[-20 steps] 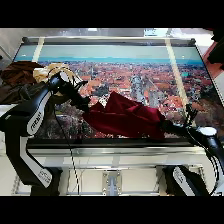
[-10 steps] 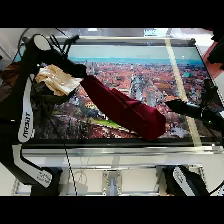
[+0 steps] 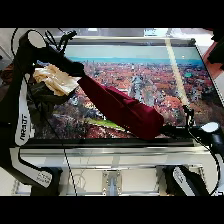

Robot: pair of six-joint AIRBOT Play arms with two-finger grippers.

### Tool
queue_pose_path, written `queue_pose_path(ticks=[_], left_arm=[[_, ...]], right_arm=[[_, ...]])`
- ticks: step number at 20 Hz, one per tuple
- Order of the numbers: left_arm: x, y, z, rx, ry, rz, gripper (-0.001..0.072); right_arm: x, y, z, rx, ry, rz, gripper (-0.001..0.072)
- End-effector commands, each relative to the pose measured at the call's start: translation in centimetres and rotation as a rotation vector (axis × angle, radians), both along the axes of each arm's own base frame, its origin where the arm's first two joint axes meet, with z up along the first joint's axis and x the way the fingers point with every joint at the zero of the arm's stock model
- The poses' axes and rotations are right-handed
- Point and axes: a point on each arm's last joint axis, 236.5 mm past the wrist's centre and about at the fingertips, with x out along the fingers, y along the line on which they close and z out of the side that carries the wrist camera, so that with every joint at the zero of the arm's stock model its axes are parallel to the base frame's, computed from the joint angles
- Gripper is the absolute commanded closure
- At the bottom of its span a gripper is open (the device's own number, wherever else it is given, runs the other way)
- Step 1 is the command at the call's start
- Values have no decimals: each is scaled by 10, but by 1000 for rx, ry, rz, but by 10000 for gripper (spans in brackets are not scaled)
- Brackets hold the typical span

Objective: Fold the shirts.

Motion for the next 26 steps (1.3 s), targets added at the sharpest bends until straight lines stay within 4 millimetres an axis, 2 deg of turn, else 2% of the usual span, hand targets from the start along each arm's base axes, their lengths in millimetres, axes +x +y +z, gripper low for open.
queue_pose_path(ticks=[1,3,7,13,15,19,21,24,26], left_arm=[[0,3,-3,15,2,5,698],[1,3,-3,15,0,7,698],[2,3,-3,16,-3,8,697],[1,3,-3,16,-2,8,698],[2,3,-3,16,-3,8,697],[2,4,-3,16,-3,8,697],[2,4,-3,19,-4,10,697],[6,8,-1,33,-24,20,698],[6,18,13,74,-59,31,698]], right_arm=[[30,-25,-10,-63,-111,-161,273],[35,-31,-12,-72,-114,-198,273],[25,-23,-27,-29,-36,-185,273],[26,-16,-37,29,5,-207,273],[31,-6,-37,83,1,-201,273],[48,30,-28,174,-59,-144,300],[58,47,-11,232,-116,-102,675],[73,60,35,292,-224,1,689],[86,63,81,293,-322,61,690]])
